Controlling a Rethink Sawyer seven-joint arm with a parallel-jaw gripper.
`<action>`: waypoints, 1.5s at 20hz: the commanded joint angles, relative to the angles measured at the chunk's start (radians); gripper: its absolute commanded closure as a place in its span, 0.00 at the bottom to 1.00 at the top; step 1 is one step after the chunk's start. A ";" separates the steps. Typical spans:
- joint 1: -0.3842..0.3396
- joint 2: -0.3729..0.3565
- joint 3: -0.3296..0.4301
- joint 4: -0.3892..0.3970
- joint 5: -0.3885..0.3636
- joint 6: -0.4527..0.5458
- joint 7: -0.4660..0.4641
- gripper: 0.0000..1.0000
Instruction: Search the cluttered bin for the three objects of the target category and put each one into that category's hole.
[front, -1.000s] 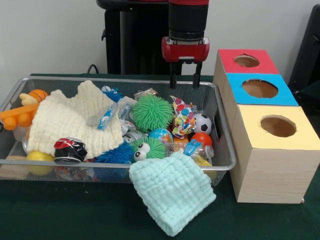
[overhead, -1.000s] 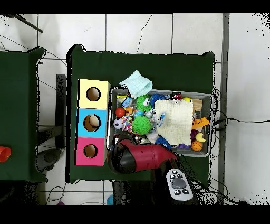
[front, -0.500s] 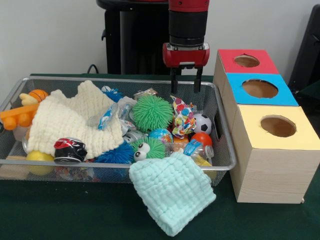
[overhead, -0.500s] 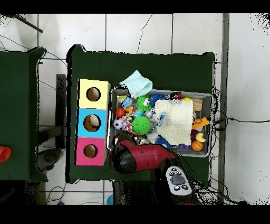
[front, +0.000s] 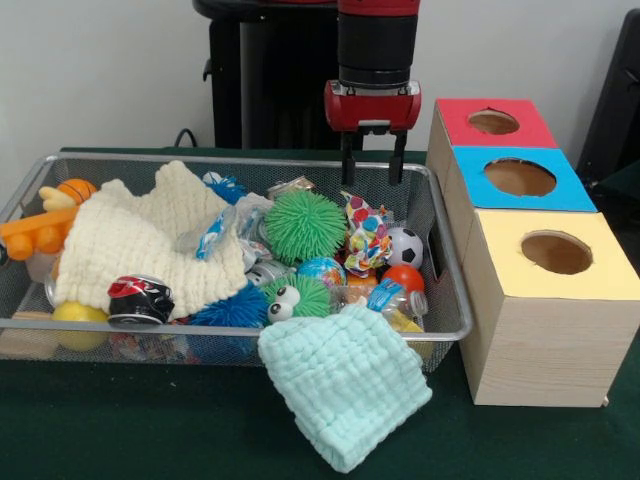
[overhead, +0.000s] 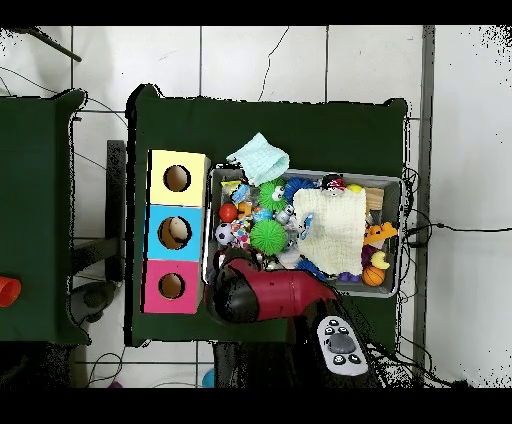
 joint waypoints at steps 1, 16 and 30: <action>-0.023 0.000 0.029 -0.097 0.051 0.118 0.102 0.00; -0.049 -0.026 0.061 -0.138 0.068 0.214 0.056 0.00; -0.029 0.012 0.037 -0.197 0.054 0.216 0.076 0.00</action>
